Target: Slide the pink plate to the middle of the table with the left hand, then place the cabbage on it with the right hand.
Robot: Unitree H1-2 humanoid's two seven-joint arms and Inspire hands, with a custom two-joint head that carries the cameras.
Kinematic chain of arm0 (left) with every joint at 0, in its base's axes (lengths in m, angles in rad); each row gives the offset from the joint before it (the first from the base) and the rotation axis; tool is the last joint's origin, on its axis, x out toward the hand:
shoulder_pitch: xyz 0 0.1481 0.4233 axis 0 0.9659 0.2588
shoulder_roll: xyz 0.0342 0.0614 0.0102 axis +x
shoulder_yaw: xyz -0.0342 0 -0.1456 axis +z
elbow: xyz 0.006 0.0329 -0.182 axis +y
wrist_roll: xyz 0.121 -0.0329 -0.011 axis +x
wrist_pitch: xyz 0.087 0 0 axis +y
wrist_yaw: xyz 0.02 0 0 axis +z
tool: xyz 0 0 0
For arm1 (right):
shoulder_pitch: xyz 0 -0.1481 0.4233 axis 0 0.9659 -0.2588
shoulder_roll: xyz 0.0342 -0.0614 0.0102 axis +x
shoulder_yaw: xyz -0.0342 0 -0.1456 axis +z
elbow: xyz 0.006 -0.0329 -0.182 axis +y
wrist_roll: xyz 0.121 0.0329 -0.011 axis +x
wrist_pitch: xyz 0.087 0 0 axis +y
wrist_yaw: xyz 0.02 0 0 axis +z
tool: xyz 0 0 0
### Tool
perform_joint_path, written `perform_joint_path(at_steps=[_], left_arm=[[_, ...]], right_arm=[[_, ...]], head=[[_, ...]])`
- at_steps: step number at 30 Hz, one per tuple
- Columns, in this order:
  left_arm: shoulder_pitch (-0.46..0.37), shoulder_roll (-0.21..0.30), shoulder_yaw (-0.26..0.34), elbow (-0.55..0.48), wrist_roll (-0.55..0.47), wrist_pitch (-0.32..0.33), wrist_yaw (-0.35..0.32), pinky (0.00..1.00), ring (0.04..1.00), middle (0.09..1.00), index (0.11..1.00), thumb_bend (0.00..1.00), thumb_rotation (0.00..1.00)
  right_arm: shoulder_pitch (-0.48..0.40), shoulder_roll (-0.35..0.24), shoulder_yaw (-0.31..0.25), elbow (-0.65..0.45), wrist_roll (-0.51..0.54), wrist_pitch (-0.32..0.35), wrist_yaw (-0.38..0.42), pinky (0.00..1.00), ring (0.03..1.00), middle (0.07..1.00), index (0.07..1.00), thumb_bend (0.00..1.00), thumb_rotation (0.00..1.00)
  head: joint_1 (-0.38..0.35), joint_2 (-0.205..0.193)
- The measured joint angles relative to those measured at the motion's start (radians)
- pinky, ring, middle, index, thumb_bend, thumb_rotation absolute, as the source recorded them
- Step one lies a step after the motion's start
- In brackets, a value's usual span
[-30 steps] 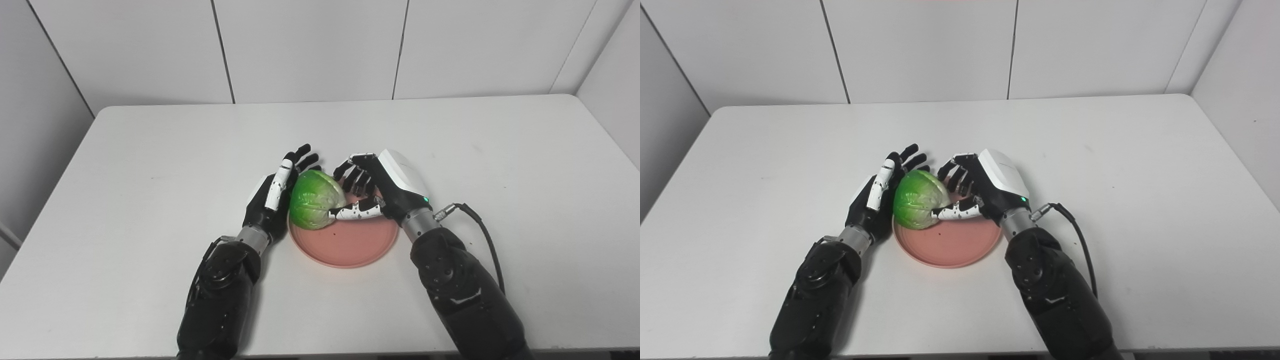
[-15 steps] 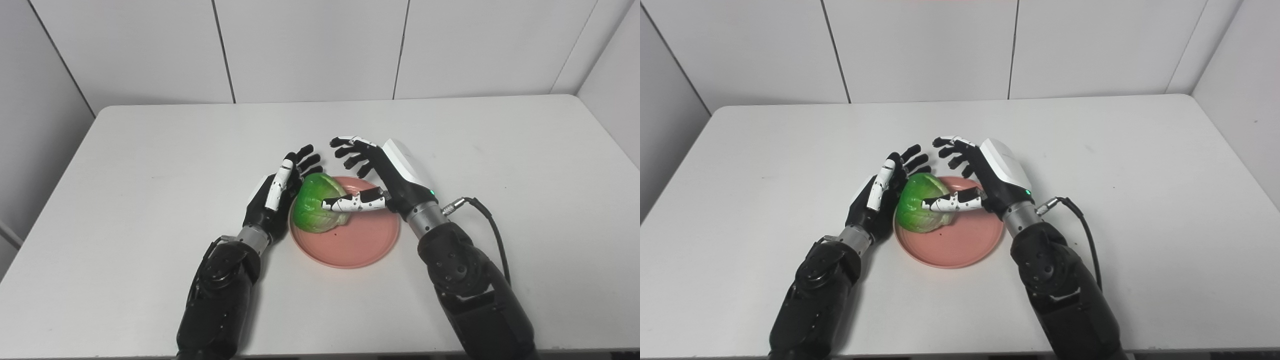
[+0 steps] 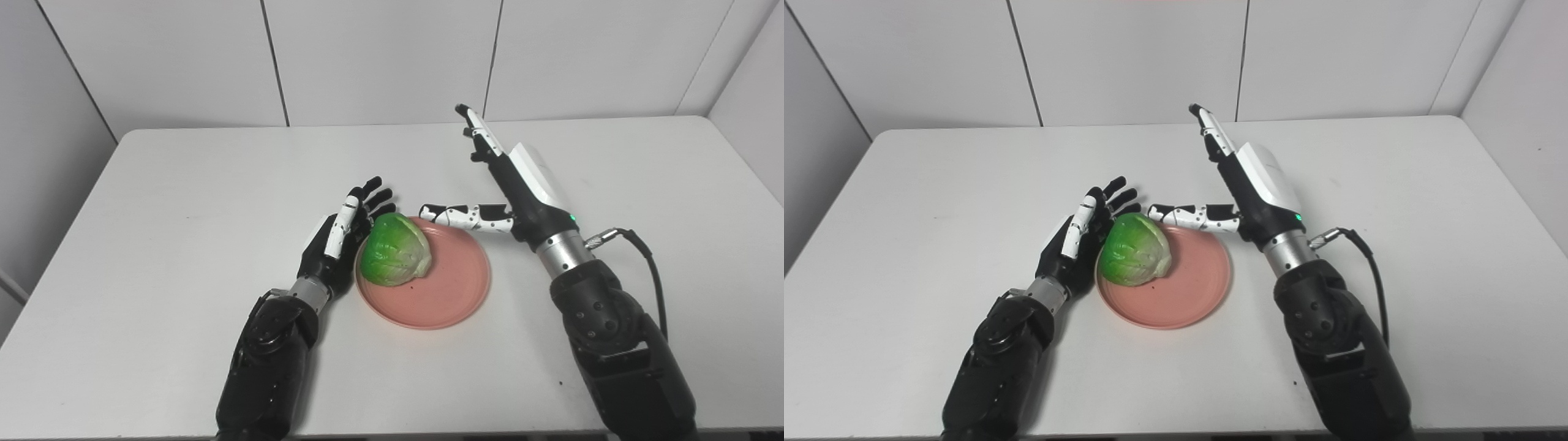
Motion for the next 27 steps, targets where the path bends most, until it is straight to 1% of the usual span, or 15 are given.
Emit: perform_joint_path(at_steps=[1, 2, 3, 4, 5, 7, 9, 10, 13, 15, 17, 19, 22, 27], left_arm=[[0.0, 0.0, 0.002, 0.0, 0.0, 0.0, 0.0, 0.89, 0.905, 0.924, 0.923, 0.44, 1.0], [0.0, 0.0, 0.004, 0.0, 0.0, 0.0, -0.001, 0.88, 0.902, 0.923, 0.921, 0.44, 1.0], [0.001, 0.0, 0.006, -0.001, 0.0, 0.001, -0.001, 0.87, 0.895, 0.917, 0.915, 0.44, 1.0], [0.002, 0.0, 0.008, -0.002, 0.0, 0.001, 0.0, 0.87, 0.894, 0.917, 0.914, 0.44, 1.0], [0.004, 0.0, 0.011, -0.004, 0.0, 0.001, 0.0, 0.87, 0.892, 0.916, 0.913, 0.44, 1.0], [0.011, 0.001, 0.014, -0.012, 0.001, -0.002, 0.002, 0.87, 0.893, 0.914, 0.911, 0.44, 1.0], [0.022, 0.003, 0.016, -0.02, 0.008, -0.017, 0.01, 0.87, 0.891, 0.913, 0.908, 0.44, 1.0], [0.031, 0.003, 0.015, -0.024, 0.021, -0.035, 0.016, 0.87, 0.894, 0.917, 0.911, 0.45, 1.0], [0.053, 0.006, 0.016, -0.03, 0.041, -0.08, 0.022, 0.9, 0.917, 0.938, 0.932, 0.44, 1.0], [0.066, 0.01, 0.017, -0.031, 0.047, -0.117, 0.023, 0.92, 0.925, 0.945, 0.939, 0.44, 1.0], [0.078, 0.012, 0.019, -0.037, 0.059, -0.14, 0.027, 0.92, 0.93, 0.949, 0.943, 0.44, 1.0], [0.093, 0.013, 0.02, -0.052, 0.074, -0.15, 0.042, 0.94, 0.948, 0.967, 0.957, 0.43, 1.0], [0.12, 0.017, 0.018, -0.079, 0.1, -0.168, 0.061, 0.96, 0.966, 0.983, 0.975, 0.42, 1.0], [0.164, 0.028, 0.008, -0.126, 0.155, -0.193, 0.078, 0.98, 0.983, 0.998, 0.994, 0.44, 1.0]], right_arm=[[0.007, 0.0, -0.015, -0.008, 0.003, 0.0, -0.011, 0.87, 0.966, 1.0, 1.0, 1.0, 0.69], [0.018, 0.002, -0.034, -0.012, 0.012, -0.004, -0.024, 0.85, 0.958, 1.0, 1.0, 1.0, 0.76], [0.032, 0.002, -0.05, -0.011, 0.024, -0.007, -0.035, 0.84, 0.957, 1.0, 1.0, 1.0, 0.85], [0.049, 0.001, -0.065, -0.007, 0.033, -0.012, -0.039, 0.84, 0.957, 1.0, 1.0, 1.0, 0.86], [0.069, 0.0, -0.076, -0.003, 0.037, -0.013, -0.043, 0.84, 0.953, 1.0, 1.0, 0.99, 0.93], [0.106, -0.001, -0.093, 0.002, 0.038, -0.013, -0.058, 0.85, 0.953, 1.0, 1.0, 0.96, 0.98], [0.138, 0.001, -0.108, 0.012, 0.042, -0.016, -0.073, 0.88, 0.958, 1.0, 1.0, 0.93, 1.0], [0.151, 0.003, -0.118, 0.021, 0.048, -0.021, -0.082, 0.89, 0.965, 1.0, 1.0, 0.9, 1.0], [0.187, 0.018, -0.133, 0.036, 0.078, -0.042, -0.111, 0.9, 0.973, 1.0, 1.0, 0.83, 1.0], [0.209, 0.035, -0.134, 0.05, 0.1, -0.061, -0.127, 0.91, 0.978, 1.0, 1.0, 0.83, 1.0], [0.228, 0.057, -0.136, 0.068, 0.122, -0.076, -0.144, 0.93, 0.985, 1.0, 1.0, 0.83, 1.0], [0.252, 0.082, -0.136, 0.079, 0.15, -0.099, -0.153, 0.96, 0.997, 1.0, 1.0, 0.83, 1.0], [0.282, 0.107, -0.136, 0.112, 0.175, -0.138, -0.172, 0.97, 1.0, 1.0, 1.0, 0.77, 1.0], [0.331, 0.132, -0.141, 0.16, 0.222, -0.203, -0.192, 0.99, 1.0, 1.0, 1.0, 0.7, 1.0]], head=[[0.0, -0.002], [-0.005, -0.003], [-0.006, -0.005], [-0.006, -0.005], [-0.009, -0.005], [-0.012, -0.005], [-0.017, -0.006], [-0.017, -0.006], [-0.018, -0.005], [-0.018, -0.003], [-0.02, -0.002], [-0.023, -0.002], [-0.026, 0.002], [-0.031, 0.005]])
